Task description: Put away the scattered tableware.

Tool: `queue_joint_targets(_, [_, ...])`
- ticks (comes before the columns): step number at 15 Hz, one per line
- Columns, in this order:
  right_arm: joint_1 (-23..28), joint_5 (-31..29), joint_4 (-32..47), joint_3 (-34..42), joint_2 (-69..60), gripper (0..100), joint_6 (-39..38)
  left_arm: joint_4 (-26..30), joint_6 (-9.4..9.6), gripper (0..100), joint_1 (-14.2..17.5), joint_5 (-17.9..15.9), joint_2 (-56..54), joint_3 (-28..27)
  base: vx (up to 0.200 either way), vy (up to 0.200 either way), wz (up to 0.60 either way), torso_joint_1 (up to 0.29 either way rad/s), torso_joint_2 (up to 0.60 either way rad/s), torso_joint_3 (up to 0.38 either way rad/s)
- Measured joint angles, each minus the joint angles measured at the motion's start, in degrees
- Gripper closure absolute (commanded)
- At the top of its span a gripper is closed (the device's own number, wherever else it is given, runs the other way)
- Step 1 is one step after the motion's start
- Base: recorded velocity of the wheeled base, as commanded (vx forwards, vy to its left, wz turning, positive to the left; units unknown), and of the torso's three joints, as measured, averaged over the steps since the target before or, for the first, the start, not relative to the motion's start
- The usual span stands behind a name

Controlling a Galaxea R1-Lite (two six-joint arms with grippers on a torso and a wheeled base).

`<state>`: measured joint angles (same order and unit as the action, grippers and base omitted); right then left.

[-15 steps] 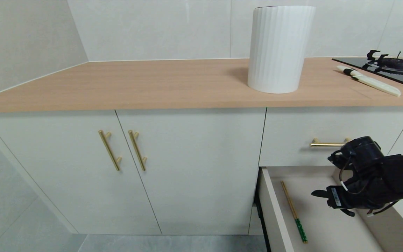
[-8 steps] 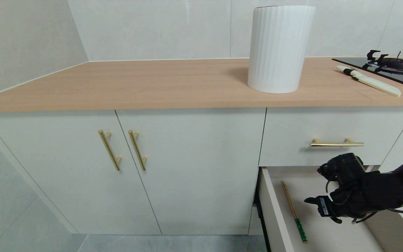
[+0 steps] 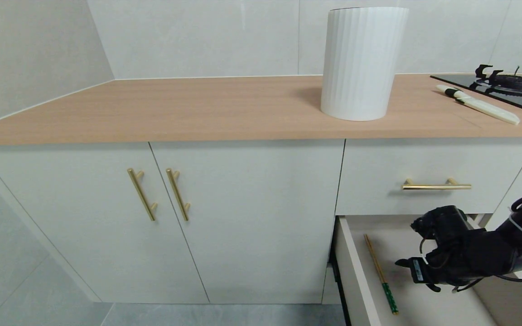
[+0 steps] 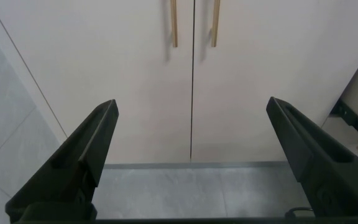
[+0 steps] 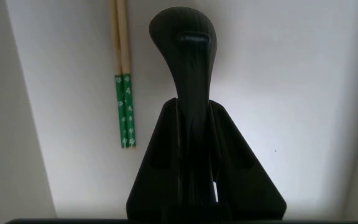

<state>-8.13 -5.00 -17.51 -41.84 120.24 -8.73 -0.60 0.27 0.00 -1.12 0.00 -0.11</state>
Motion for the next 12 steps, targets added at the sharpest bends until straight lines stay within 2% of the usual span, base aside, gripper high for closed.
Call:
queue_joint_targets(4, [0.3, -0.1, -6.5, 1.3, 2.9, 100, 1.5, 0.0, 0.00, 0, 0.0, 0.0, 0.0, 0.0, 0.000, 0.000, 0.00, 0.000, 0.00, 0.000])
queue_joint_targets(12, [0.6, -0.1, -8.9, 1.8, 6.2, 100, 2.5, 0.0, 0.00, 0, 0.0, 0.0, 0.0, 0.0, 0.000, 0.000, 0.00, 0.000, 0.00, 0.000])
